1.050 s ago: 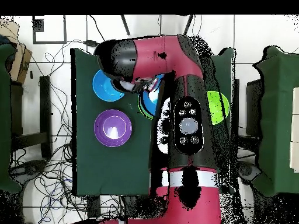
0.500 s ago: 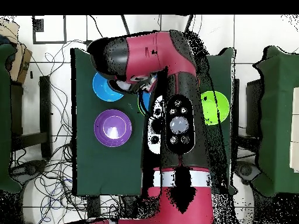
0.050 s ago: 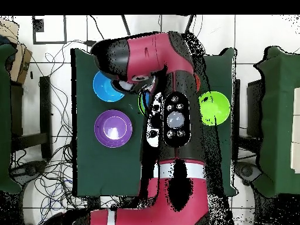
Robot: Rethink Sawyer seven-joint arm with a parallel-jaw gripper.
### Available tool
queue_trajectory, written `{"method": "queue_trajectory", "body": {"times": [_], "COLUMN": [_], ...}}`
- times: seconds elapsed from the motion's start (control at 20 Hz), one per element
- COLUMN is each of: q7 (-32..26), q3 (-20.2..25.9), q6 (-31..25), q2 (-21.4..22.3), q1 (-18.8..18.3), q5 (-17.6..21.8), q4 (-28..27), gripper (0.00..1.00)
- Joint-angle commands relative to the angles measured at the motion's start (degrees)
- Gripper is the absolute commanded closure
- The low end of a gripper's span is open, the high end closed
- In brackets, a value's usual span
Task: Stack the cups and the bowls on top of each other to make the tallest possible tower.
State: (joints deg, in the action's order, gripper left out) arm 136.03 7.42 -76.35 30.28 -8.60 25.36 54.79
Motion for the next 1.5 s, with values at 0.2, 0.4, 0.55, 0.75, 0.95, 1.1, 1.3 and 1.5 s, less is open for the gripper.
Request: {"method": "queue_trajectory", "body": {"times": [0.2, 0.4, 0.55, 0.75, 0.95, 1.1, 1.3, 1.5], "q7": [-7.3, -6.2, -5.9, -5.9, -6.1, -6.3, -6.5, -6.4], "q3": [-0.3, -1.8, -2.5, -3.2, -3.6, -3.7, -3.9, -4.1], "q6": [-5.7, -6.8, -8.3, -8.8, -9.0, -9.1, -8.9, -8.3], "q2": [-5.3, -5.6, -6.0, -5.8, -6.1, -6.0, -6.2, -6.6], "q1": [2.3, 3.7, 4.4, 4.9, 5.0, 5.0, 4.9, 5.0], "q5": [4.6, 4.4, 3.7, 2.6, 2.1, 1.8, 1.7, 1.3], "q4": [-3.3, -3.9, -4.9, -4.7, -5.1, -5.2, -5.3, -5.3], "gripper": [1.0, 1.0, 1.0, 1.0, 1.0, 1.0, 1.0, 1.0]}}
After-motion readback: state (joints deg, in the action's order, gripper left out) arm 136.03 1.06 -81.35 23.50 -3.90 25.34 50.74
